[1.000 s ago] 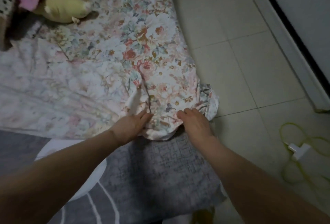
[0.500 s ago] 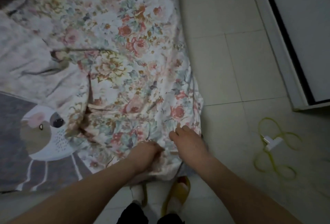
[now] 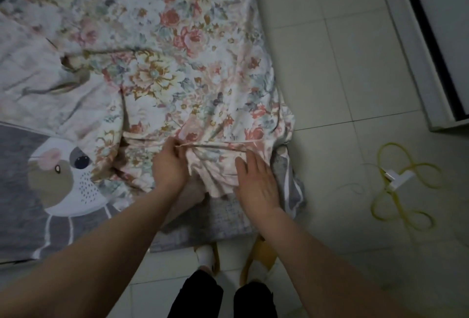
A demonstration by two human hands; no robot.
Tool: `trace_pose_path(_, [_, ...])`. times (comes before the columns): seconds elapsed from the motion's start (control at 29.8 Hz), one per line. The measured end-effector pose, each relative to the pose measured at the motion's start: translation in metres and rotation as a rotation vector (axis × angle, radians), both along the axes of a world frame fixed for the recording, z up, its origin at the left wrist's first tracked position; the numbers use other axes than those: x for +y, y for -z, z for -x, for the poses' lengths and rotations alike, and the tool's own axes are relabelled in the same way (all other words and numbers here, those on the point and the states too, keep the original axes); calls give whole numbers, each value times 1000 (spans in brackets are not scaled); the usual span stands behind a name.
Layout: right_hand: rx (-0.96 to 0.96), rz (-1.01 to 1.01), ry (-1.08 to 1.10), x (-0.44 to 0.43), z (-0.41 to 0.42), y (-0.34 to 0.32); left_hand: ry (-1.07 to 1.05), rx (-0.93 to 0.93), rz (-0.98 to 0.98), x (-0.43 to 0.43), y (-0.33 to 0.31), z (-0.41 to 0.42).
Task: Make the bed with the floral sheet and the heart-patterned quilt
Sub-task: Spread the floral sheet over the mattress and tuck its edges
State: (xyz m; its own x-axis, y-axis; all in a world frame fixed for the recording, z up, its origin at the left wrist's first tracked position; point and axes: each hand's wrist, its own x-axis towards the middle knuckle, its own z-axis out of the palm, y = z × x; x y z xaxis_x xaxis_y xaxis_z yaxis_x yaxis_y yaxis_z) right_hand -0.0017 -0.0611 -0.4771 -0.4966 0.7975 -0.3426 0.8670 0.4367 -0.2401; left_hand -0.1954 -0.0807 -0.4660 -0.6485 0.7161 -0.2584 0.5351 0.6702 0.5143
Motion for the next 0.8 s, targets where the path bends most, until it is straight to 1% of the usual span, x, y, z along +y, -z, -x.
trace_pose_path(0.03, [-6, -9, 23, 7, 2, 3, -14, 111, -43, 1, -2, 3])
trace_pose_path(0.07, [-10, -18, 29, 14, 3, 3, 100, 184, -120, 2, -3, 2])
trace_pose_path(0.1, [-7, -51, 34, 19, 3, 4, 341, 203, -187, 0, -5, -2])
trace_pose_path(0.13, [4, -64, 53, 25, 4, 2, 631, 216, -194, -3, -4, -8])
trace_pose_path(0.17, [53, -90, 94, 30, 5, 1, 902, 244, -141, -7, 2, -13])
trace_pose_path(0.2, [126, -115, 142, 34, 6, -3, 1061, 279, -65, -10, 6, -16])
trace_pose_path(0.23, [212, -142, 175, 37, 10, -8, 1083, 272, -10, -13, 13, -15])
trace_pose_path(0.27, [287, -155, 182, 38, 13, -14, 995, 211, 5, -11, 11, -16])
trace_pose_path(0.34, [370, -173, 117, 33, 18, -24, 572, 90, -32, -4, 3, -16])
trace_pose_path(0.37, [360, -172, 69, 29, 20, -27, 387, 19, -50, 2, -5, -19])
trace_pose_path(0.4, [324, -155, 29, 26, 21, -26, 258, -118, -70, 9, -14, -22])
trace_pose_path(0.44, [290, -134, 10, 26, 22, -22, 156, -355, -89, 15, -24, -26])
trace_pose_path(0.47, [290, -119, 25, 29, 23, -20, 42, -630, -96, 20, -35, -32])
trace_pose_path(0.5, [329, -122, 68, 33, 24, -16, -68, -890, -80, 23, -46, -36])
trace_pose_path(0.54, [382, -150, 110, 41, 27, -17, -114, -1056, -42, 23, -57, -38])
trace_pose_path(0.57, [402, -188, 113, 51, 26, -22, -59, -1112, 13, 21, -61, -37])
trace_pose_path(0.6, [364, -212, 68, 63, 23, -31, 116, -1063, 96, 20, -66, -35])
trace_pose_path(0.64, [233, -180, -27, 70, 16, -42, 329, -980, 189, 19, -68, -34])
trace_pose_path(0.7, [-91, 35, -202, 70, -6, -58, 686, -849, 481, 16, -74, -41])
trace_pose_path(0.74, [-235, 156, -228, 67, -27, -63, 827, -799, 623, 15, -74, -57])
trace_pose_path(0.77, [-337, 279, -220, 60, -42, -62, 939, -775, 717, 9, -68, -70])
trace_pose_path(0.8, [-402, 375, -190, 53, -61, -60, 1011, -783, 769, 5, -62, -91])
